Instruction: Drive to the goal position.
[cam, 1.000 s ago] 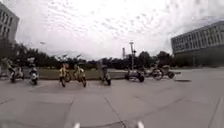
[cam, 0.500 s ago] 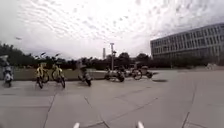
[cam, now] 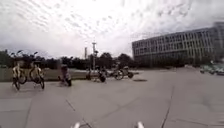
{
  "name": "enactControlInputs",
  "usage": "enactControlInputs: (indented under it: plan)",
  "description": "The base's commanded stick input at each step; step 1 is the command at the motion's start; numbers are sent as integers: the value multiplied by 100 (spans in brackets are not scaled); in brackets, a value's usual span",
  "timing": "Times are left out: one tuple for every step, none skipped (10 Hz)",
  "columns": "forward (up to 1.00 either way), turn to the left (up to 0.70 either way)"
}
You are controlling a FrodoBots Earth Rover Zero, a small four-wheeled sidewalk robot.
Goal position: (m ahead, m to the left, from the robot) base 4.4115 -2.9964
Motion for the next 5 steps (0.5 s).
enactControlInputs:
  plan:
    - [0,-70]
    - [0,-70]
    - [0,-70]
    - [0,-70]
    - [0,-70]
